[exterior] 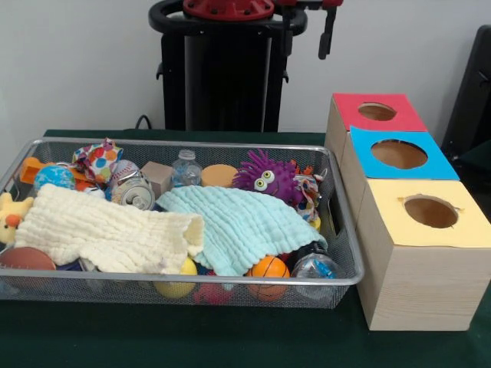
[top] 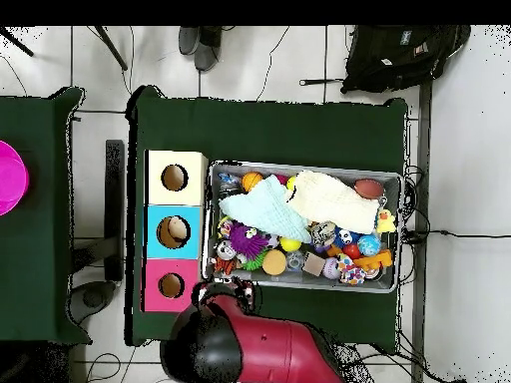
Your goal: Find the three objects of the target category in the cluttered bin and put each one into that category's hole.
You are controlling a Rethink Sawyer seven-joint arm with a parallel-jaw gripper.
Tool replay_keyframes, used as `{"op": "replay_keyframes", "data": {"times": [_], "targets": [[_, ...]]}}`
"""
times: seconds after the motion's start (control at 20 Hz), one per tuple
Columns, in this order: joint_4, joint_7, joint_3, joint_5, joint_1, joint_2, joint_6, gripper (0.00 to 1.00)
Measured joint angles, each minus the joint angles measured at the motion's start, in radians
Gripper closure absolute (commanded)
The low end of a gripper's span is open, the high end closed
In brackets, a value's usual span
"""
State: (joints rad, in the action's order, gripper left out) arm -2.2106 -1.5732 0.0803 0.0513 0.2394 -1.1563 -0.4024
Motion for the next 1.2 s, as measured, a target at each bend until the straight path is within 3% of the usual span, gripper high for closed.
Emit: {"op": "replay_keyframes", "data": {"times": [0.6,1.2], "targets": [[0.000,0.000,0.077,0.081,0.100,0.067,0.030,0.00],[0.002,0.000,0.170,0.163,0.274,0.137,0.030,0.00]]}}
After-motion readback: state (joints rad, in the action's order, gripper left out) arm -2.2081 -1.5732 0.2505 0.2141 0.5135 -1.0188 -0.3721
